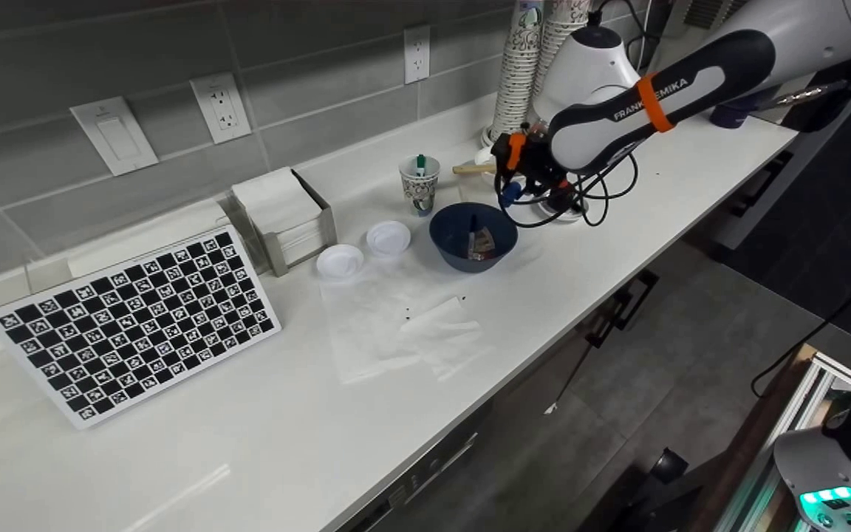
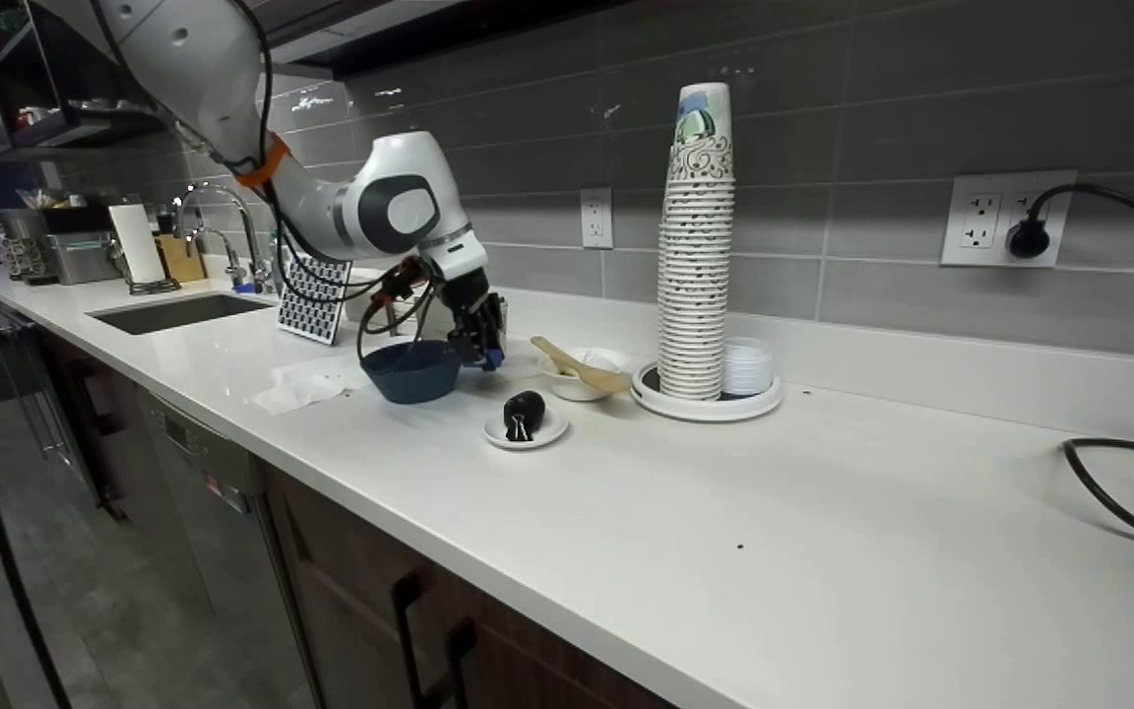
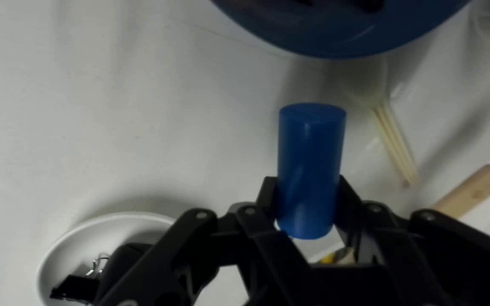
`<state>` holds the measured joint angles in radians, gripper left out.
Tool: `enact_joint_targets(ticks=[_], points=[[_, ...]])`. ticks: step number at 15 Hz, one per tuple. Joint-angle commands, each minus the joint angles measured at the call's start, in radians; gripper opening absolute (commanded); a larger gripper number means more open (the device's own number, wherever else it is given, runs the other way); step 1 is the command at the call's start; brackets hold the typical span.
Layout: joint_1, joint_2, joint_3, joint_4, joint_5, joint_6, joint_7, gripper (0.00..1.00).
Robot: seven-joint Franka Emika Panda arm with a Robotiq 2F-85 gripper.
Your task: Put the blue block in the two stacked coffee cups.
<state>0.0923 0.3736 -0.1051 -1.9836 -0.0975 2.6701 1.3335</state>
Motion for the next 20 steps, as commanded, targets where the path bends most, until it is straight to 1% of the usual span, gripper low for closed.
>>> enact_joint_targets(ticks=[1, 3, 4, 5, 7, 9, 12, 14, 17, 18, 20], points=[[0.030, -0.075, -0.013, -0.064, -0.024, 0.167, -0.039, 0.10], [0.073, -0.085, -0.050, -0.068, -0.083, 0.264, -0.027, 0.10], [0.086, -0.088, -0.055, -0.072, -0.138, 0.310, -0.006, 0.10], [0.111, -0.079, -0.078, -0.071, -0.184, 0.362, 0.005, 0.10], [0.201, -0.045, -0.174, -0.045, -0.325, 0.438, 0.060, 0.10], [0.301, -0.019, -0.279, -0.020, -0.442, 0.485, 0.090, 0.10], [0.470, 0.030, -0.461, 0.019, -0.558, 0.579, 0.116, 0.10], [0.588, 0.085, -0.597, 0.055, -0.576, 0.660, 0.108, 0.10], [0.746, 0.221, -0.802, 0.100, -0.495, 0.820, 0.068, 0.10], [0.786, 0.281, -0.858, 0.110, -0.451, 0.865, 0.056, 0.10], [0.841, 0.361, -0.930, 0.101, -0.373, 0.918, 0.040, 0.10]])
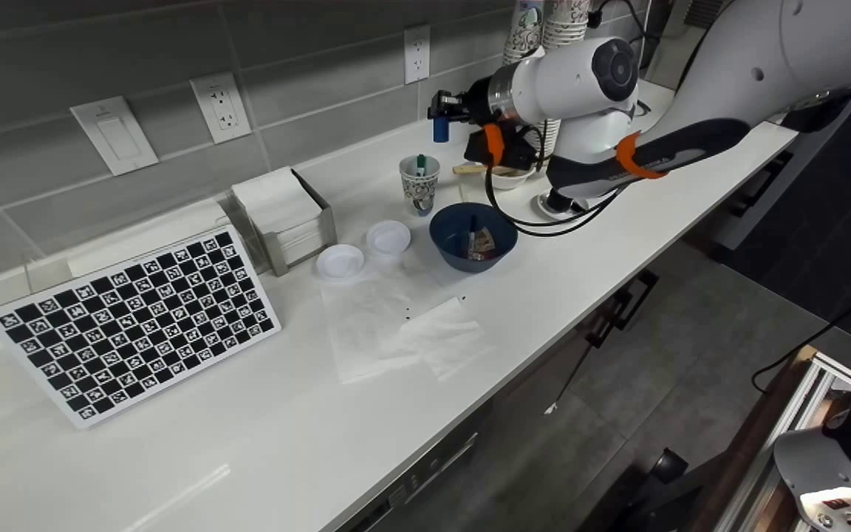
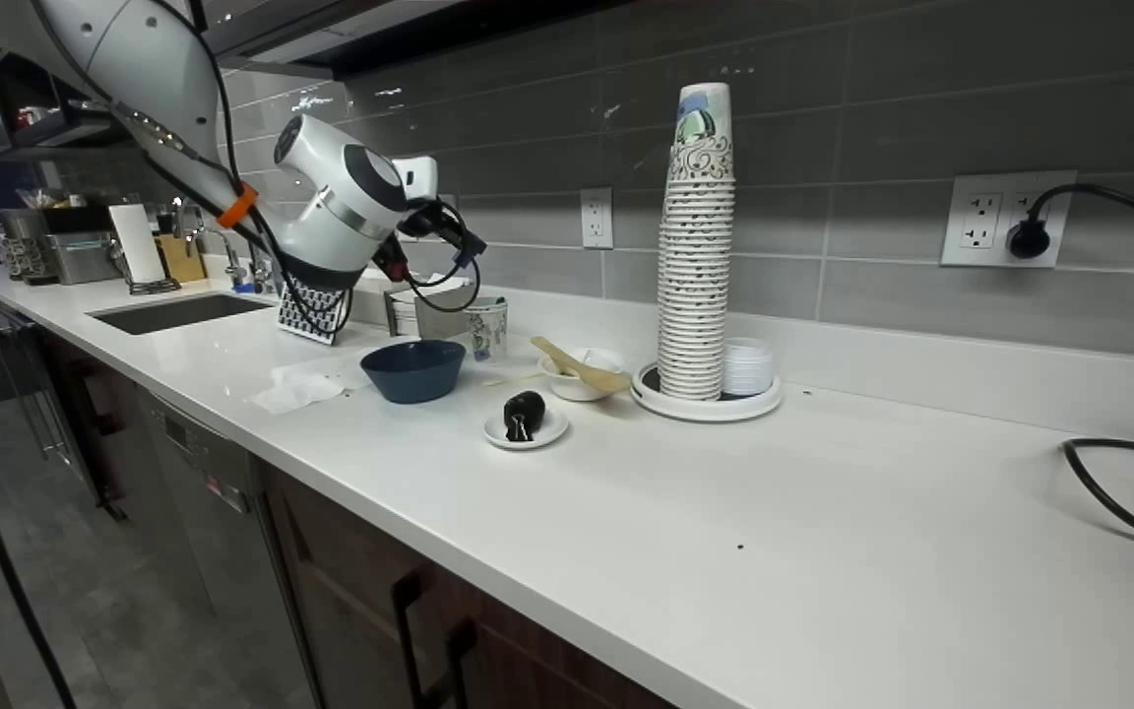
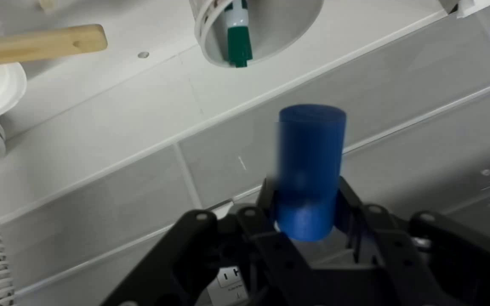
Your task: Put the blue block in the two stacked coffee cups.
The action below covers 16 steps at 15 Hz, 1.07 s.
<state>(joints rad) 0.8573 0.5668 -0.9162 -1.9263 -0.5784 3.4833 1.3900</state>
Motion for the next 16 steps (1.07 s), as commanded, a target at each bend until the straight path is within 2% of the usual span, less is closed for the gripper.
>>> enact_joint_targets(ticks=[1, 2, 4, 6, 7, 8, 11, 13, 14, 15, 16], points=[[0.095, 0.202, -0.140, 0.034, 0.143, 0.109, -0.025, 0.10], [0.105, 0.244, -0.156, 0.032, 0.178, 0.118, -0.031, 0.10], [0.119, 0.283, -0.158, 0.020, 0.222, 0.098, -0.025, 0.62], [0.120, 0.296, -0.142, 0.014, 0.233, 0.076, -0.018, 0.65], [0.079, 0.236, -0.035, -0.009, 0.387, 0.050, -0.227, 0.72], [0.073, 0.235, -0.016, -0.010, 0.435, 0.048, -0.263, 0.78], [0.043, 0.198, 0.081, -0.008, 0.665, 0.050, -0.483, 0.98], [0.042, 0.121, 0.127, -0.030, 0.787, -0.002, -0.602, 1.00], [0.052, 0.076, 0.133, -0.049, 0.842, -0.037, -0.655, 1.00], [0.098, 0.042, 0.062, -0.081, 0.758, -0.087, -0.543, 1.00], [0.125, 0.002, 0.035, -0.094, 0.791, -0.144, -0.563, 1.00]])
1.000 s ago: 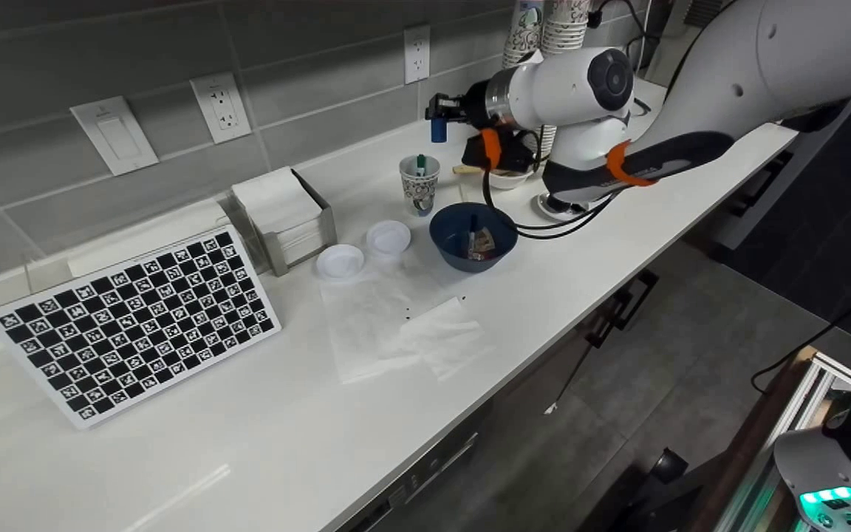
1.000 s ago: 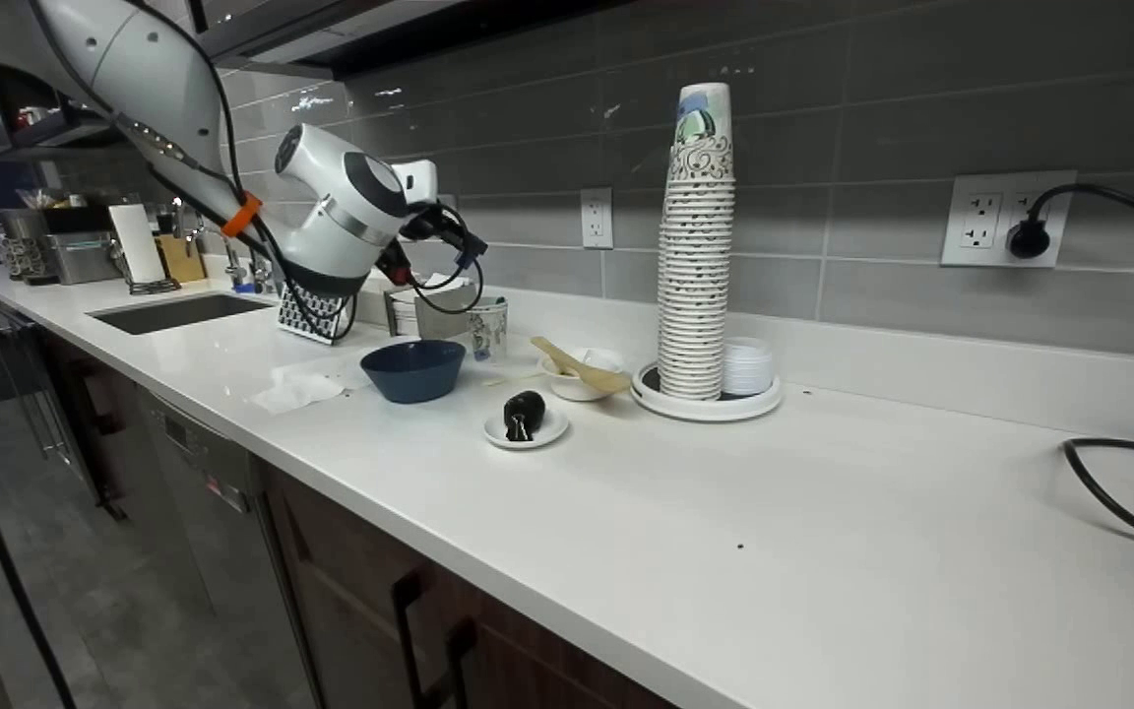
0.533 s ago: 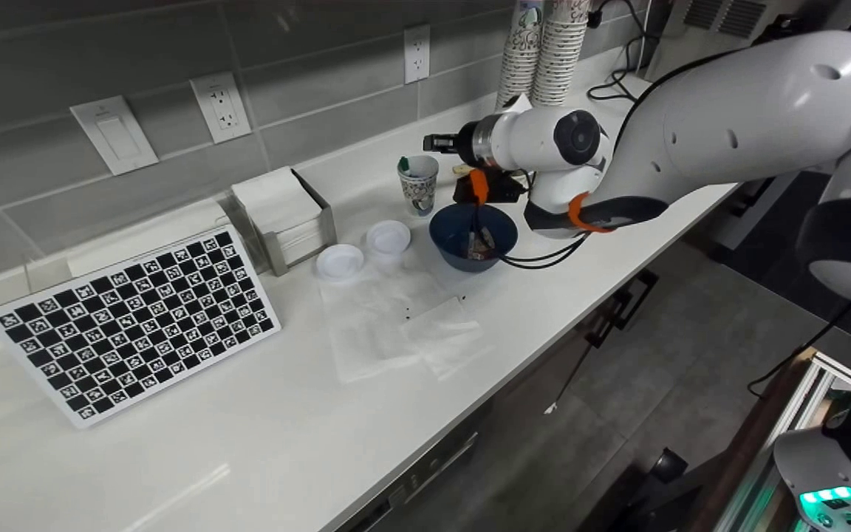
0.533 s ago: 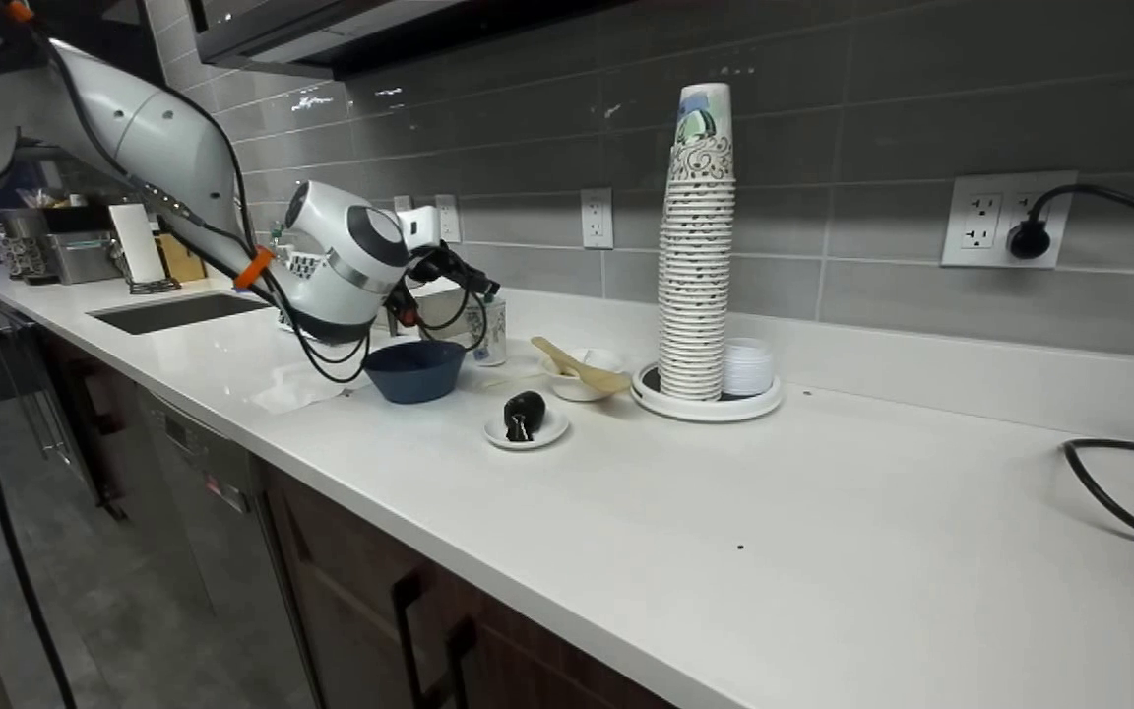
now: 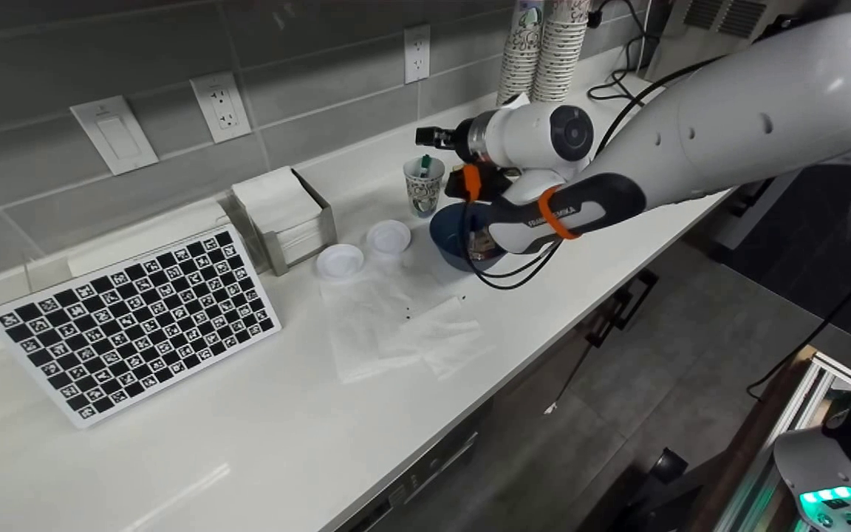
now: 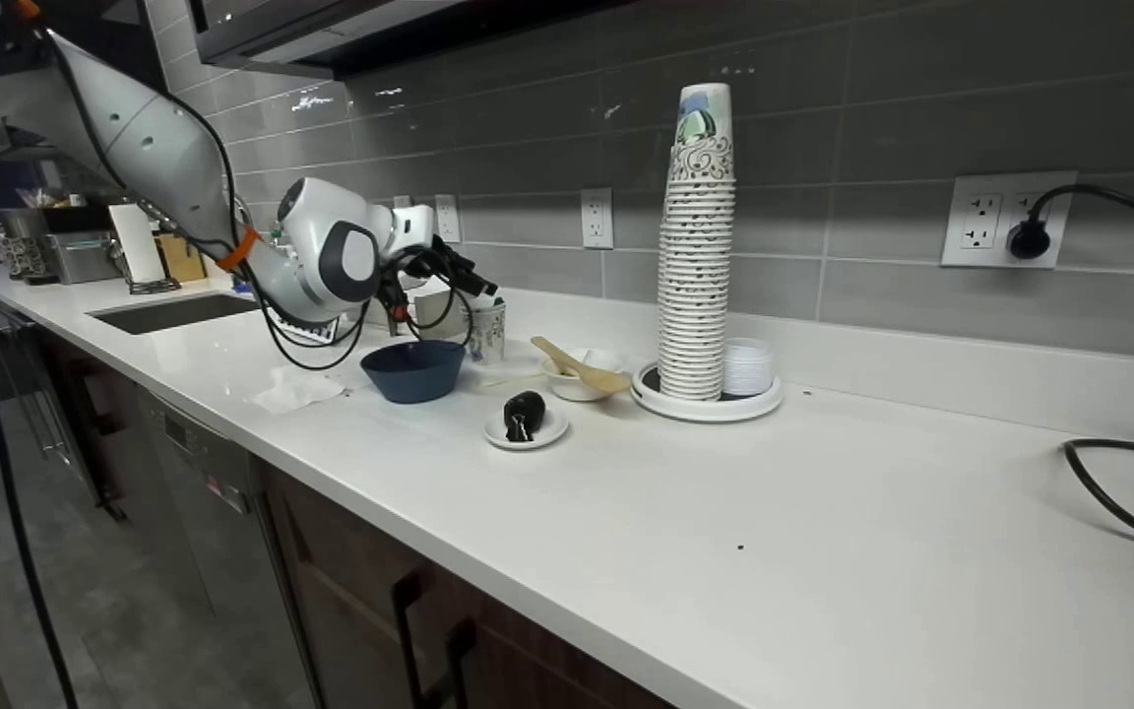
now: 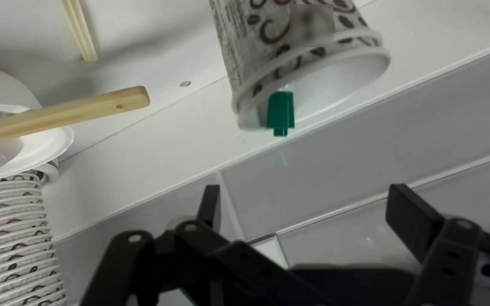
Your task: Put the blue block in the two stacked coffee cups.
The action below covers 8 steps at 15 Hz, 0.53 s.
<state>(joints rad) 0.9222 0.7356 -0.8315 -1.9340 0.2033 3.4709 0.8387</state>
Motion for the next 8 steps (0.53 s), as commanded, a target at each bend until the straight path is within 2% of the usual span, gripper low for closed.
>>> enact_joint_targets(ticks=[1, 4, 6, 8], points=[[0.122, -0.180, -0.138, -0.100, 0.050, -0.198, -0.004, 1.00], [0.287, -0.217, -0.400, -0.116, 0.054, -0.425, 0.006, 1.00], [0.438, -0.284, -0.572, -0.147, 0.003, -0.612, 0.014, 1.00], [0.572, -0.357, -0.702, -0.172, -0.031, -0.756, 0.009, 1.00]])
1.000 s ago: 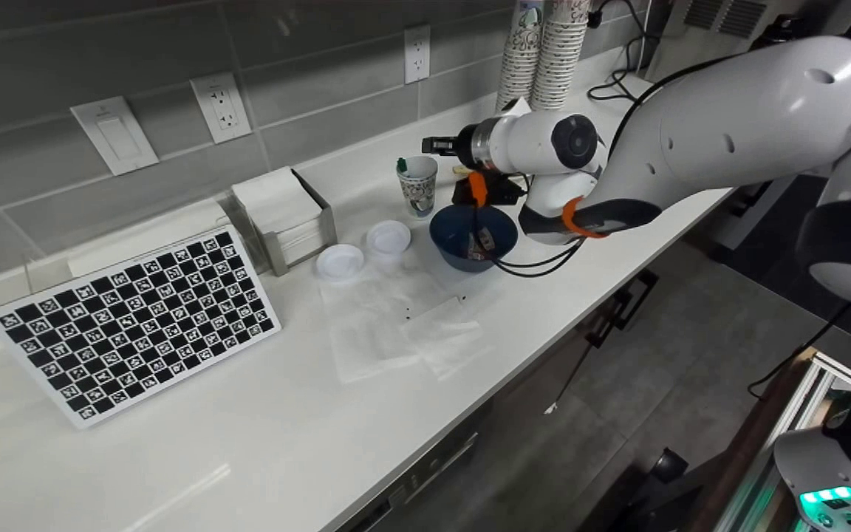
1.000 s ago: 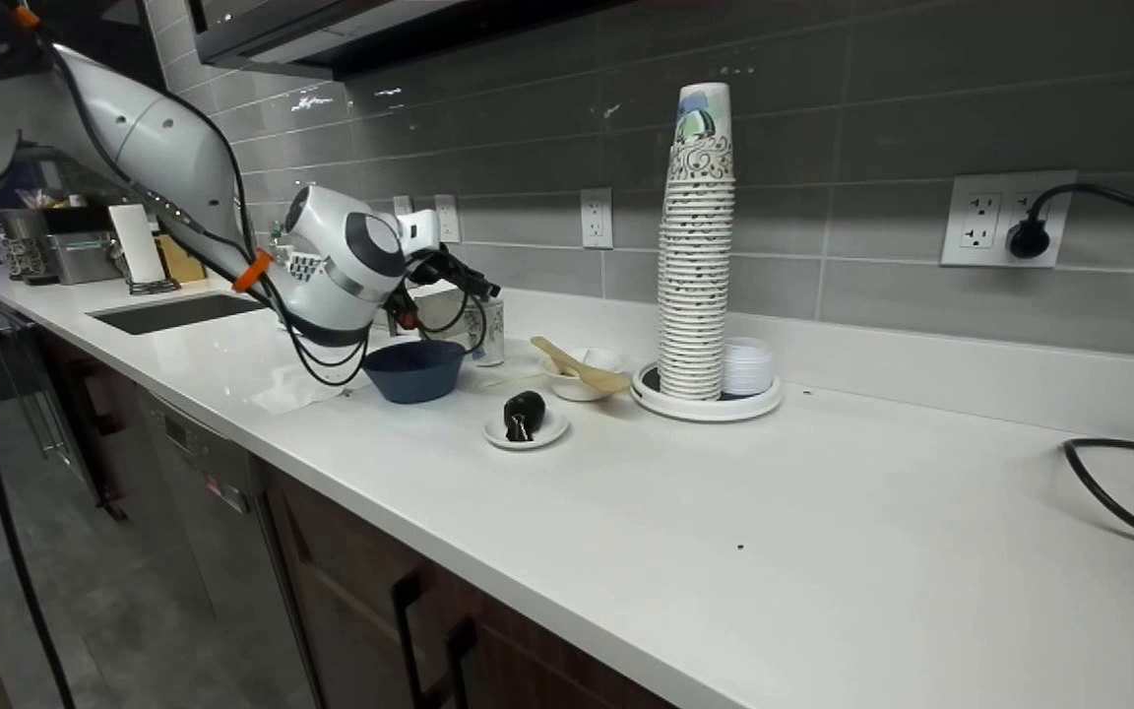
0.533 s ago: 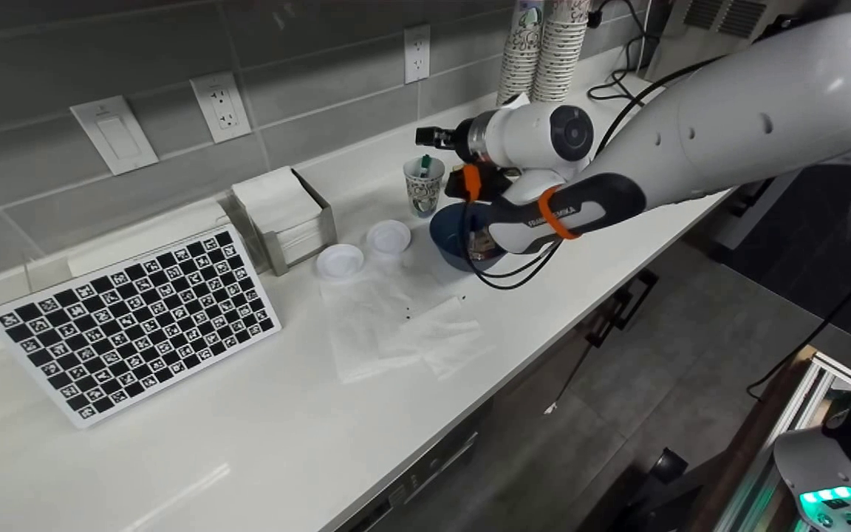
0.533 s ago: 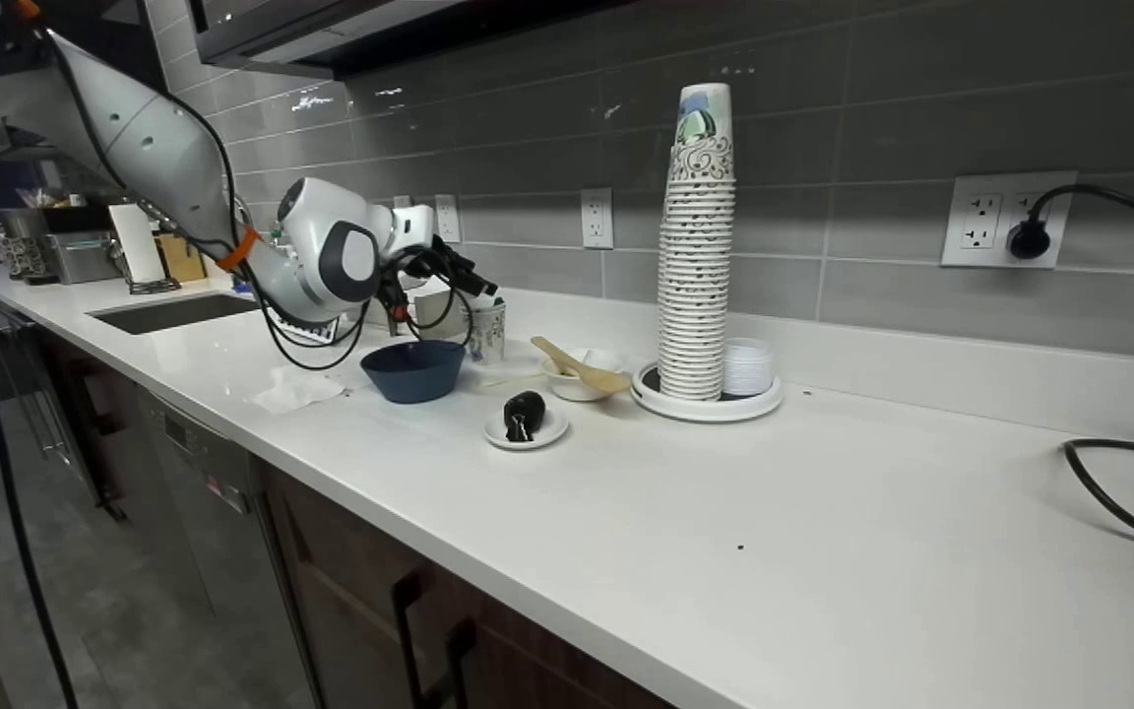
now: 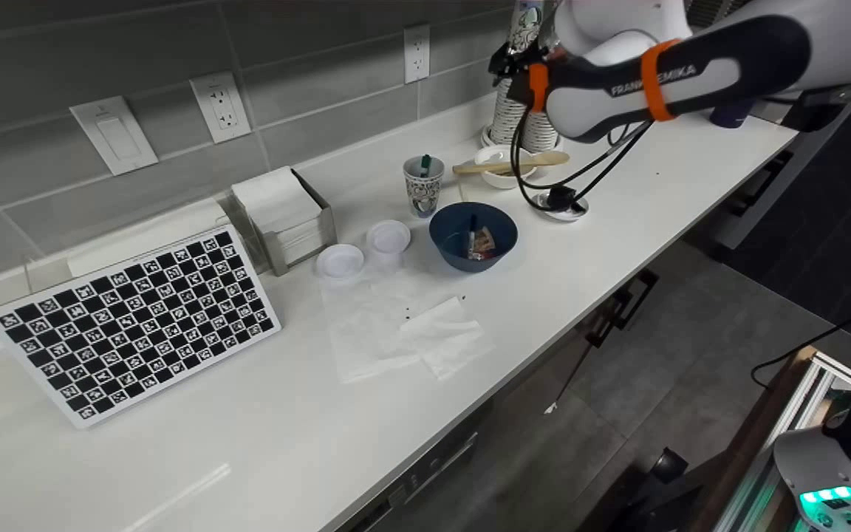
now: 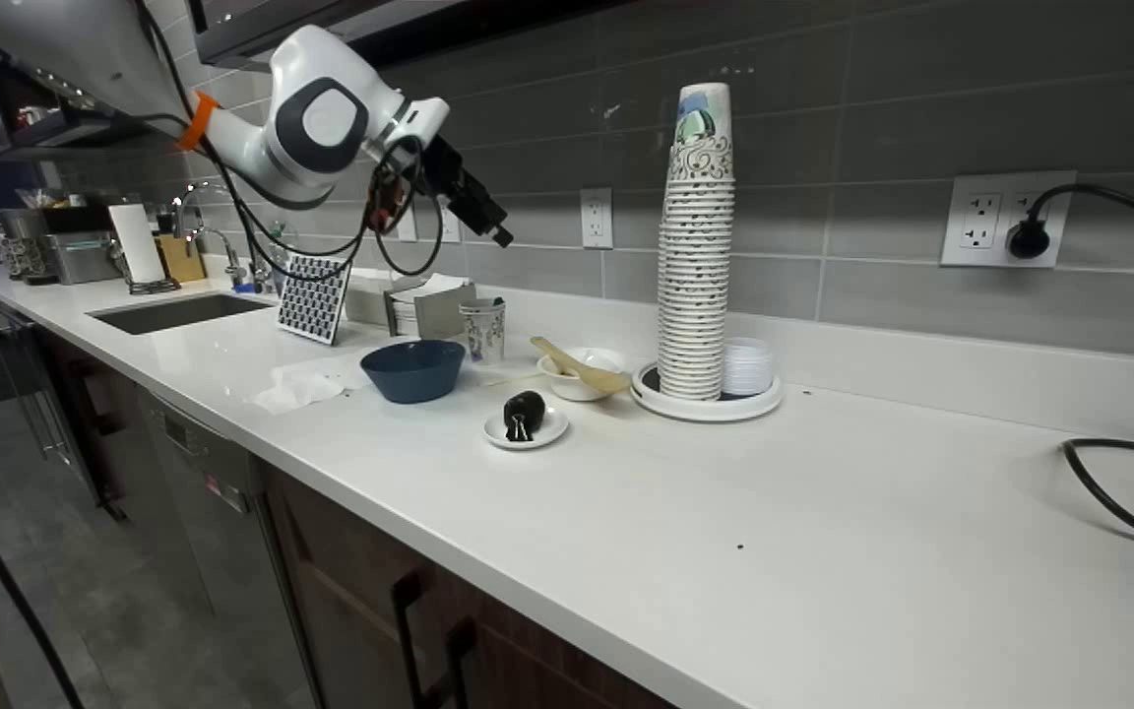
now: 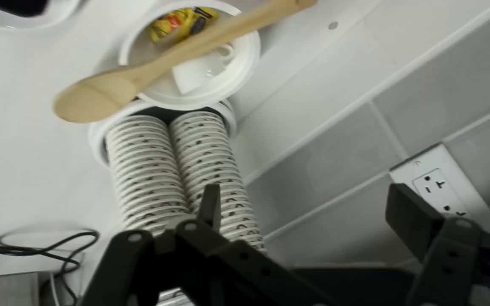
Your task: Put the blue block in the two stacked coffee cups.
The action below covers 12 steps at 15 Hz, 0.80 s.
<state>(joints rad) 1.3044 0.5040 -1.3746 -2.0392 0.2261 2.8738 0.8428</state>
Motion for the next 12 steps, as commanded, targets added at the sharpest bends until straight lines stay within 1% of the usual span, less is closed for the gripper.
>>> enact_joint_targets(ticks=[1, 3, 4, 5, 6, 7, 10, 11, 12], points=[[0.264, -0.146, -0.219, -0.075, -0.046, -0.221, 0.002, 1.00], [0.410, -0.176, -0.331, -0.106, -0.003, -0.311, -0.027, 1.00], [0.484, -0.167, -0.397, -0.115, 0.038, -0.356, -0.027, 1.00], [0.556, -0.141, -0.463, -0.142, 0.098, -0.368, -0.020, 1.00], [0.628, -0.107, -0.531, -0.163, 0.177, -0.389, -0.015, 1.00], [0.698, -0.063, -0.597, -0.199, 0.273, -0.388, -0.020, 1.00], [0.936, 0.046, -0.816, -0.306, 0.498, -0.383, -0.008, 1.00], [1.008, 0.098, -0.883, -0.349, 0.573, -0.387, -0.007, 1.00], [1.057, 0.154, -0.938, -0.386, 0.648, -0.401, -0.011, 1.00]])
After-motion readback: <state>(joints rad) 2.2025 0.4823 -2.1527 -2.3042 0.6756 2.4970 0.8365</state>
